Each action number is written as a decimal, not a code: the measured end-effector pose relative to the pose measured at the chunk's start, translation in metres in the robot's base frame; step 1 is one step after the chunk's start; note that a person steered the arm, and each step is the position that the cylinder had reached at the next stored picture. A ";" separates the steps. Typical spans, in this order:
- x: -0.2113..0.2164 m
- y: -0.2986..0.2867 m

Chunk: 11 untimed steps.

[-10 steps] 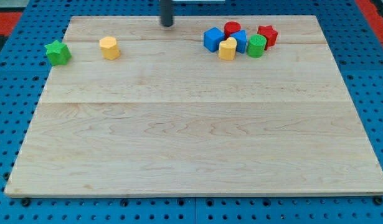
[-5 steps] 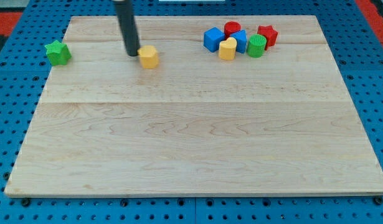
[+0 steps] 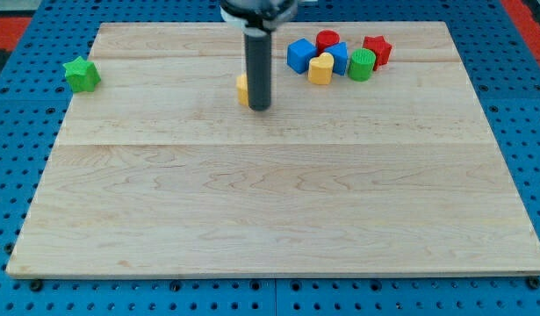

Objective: Place the hexagon between the red blocks

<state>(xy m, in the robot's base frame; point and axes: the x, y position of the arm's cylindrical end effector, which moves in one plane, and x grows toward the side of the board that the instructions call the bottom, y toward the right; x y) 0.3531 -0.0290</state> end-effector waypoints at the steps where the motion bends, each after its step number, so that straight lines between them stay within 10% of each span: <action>1: -0.057 -0.018; 7: -0.136 -0.060; 11: -0.157 0.080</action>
<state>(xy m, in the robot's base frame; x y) 0.1959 0.0509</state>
